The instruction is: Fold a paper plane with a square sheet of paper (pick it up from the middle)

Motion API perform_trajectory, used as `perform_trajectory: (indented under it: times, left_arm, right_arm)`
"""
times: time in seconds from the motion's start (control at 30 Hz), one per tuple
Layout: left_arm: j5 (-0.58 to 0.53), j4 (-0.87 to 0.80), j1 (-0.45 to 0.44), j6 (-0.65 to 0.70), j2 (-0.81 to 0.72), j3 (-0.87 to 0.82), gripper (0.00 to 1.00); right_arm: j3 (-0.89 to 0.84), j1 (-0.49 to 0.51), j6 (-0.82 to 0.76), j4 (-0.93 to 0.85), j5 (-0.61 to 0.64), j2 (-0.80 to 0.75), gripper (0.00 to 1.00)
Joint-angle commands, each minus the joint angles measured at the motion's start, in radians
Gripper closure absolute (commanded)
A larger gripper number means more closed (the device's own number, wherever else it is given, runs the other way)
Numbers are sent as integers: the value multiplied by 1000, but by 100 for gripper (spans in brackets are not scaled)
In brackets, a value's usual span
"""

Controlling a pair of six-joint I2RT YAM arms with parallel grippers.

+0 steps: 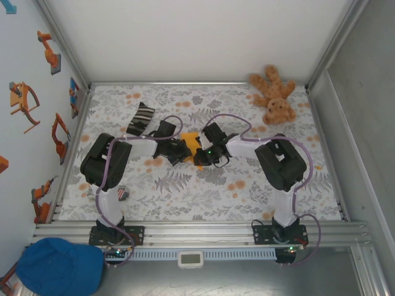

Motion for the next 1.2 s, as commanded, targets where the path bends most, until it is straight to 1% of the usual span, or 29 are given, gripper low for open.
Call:
perform_trajectory:
  times: [0.0, 0.23, 0.37, 0.47, 0.57, 0.6, 0.83, 1.0, 1.17]
  left_arm:
    - [-133, -135, 22, -1, 73, -33, 100]
    - [-132, -143, 34, 8, 86, -35, 100]
    - [-121, -137, 34, 11, 91, -33, 100]
    - [-111, -132, 32, 13, 90, -29, 100]
    - [-93, -129, 27, 20, 90, -19, 100]
    - [-89, -130, 27, 23, 90, -17, 100]
    - [-80, -122, 19, 22, 82, -9, 100]
    - [-70, -119, 19, 25, 76, -6, 100]
    - [-63, -118, 18, 32, 67, 3, 100]
  right_arm:
    - [-8, 6, -39, -77, 8, 1, 100]
    - [-130, 6, -59, -79, -20, -83, 100]
    - [-210, 3, -56, -62, -11, -155, 100]
    - [-217, 3, -55, -49, -2, -220, 100]
    - [-209, 3, -50, 14, 7, -294, 100]
    - [-194, 3, -46, 21, 22, -296, 100]
    - [-62, 3, -19, 22, 47, -117, 100]
    - [4, 3, -28, 13, 48, -45, 100]
    - [6, 3, -35, -6, 60, 3, 100]
